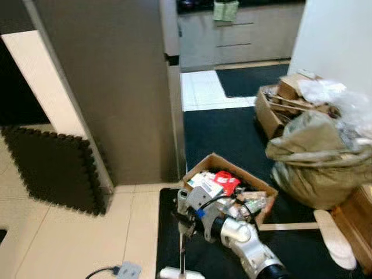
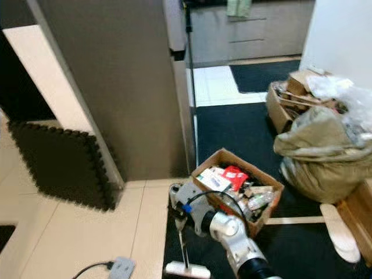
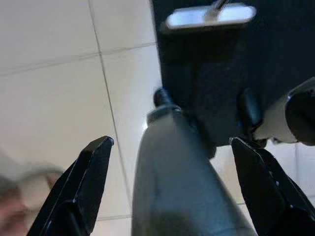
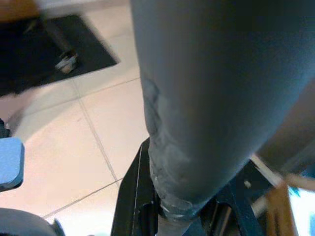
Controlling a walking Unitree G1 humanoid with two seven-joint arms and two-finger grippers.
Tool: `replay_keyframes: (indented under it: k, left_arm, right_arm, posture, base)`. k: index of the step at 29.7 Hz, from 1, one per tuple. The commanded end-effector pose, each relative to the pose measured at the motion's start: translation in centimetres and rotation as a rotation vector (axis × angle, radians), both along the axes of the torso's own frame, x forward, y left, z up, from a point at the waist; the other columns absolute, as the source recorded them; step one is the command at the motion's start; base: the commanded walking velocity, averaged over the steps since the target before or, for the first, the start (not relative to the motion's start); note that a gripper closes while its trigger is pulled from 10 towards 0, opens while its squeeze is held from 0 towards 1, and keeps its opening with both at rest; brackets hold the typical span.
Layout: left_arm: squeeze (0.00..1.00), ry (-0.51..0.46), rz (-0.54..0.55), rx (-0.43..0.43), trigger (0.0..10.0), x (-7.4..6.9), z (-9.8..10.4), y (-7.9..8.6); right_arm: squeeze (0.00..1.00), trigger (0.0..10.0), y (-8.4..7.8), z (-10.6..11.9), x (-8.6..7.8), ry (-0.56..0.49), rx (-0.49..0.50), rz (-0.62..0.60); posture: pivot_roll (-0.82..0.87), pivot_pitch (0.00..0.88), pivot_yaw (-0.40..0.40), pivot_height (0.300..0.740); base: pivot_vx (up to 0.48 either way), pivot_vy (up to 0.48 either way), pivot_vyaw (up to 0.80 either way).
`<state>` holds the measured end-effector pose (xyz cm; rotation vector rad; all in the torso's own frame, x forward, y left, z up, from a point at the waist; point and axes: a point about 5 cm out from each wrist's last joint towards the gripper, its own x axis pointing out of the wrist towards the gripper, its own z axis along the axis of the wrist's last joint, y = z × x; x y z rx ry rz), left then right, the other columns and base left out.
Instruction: Sweep floor
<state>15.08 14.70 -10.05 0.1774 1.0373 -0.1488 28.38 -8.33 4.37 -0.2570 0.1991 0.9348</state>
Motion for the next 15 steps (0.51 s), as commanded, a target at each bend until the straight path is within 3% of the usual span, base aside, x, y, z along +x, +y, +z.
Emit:
replay_keyframes:
  k: [1,6,15]
  left_arm:
    - [0.0,0.031,0.012,0.023,10.0,-0.82,-0.3,1.0]
    - [0.0,0.03,0.011,0.023,10.0,-0.83,-0.3,1.02]
    - [0.0,0.033,0.004,0.023,10.0,-0.85,-0.3,1.08]
  right_arm:
    - [0.0,10.0,1.45,1.15,0.28,-0.047,0.028,0.049]
    - [0.0,10.0,1.51,1.41,0.36,-0.057,0.044,0.045]
    - [0.0,10.0,1.62,1.84,0.33,-0.062,0.079,0.038]
  posture:
    - [-0.09,0.025,0.022,0.74]
    - [-0.1,0.026,0.021,0.74]
    - [-0.1,0.028,0.022,0.74]
  base:
    - [0.3,0.0,0.77]
    - [0.304,0.0,0.73]
    - [0.323,0.0,0.0]
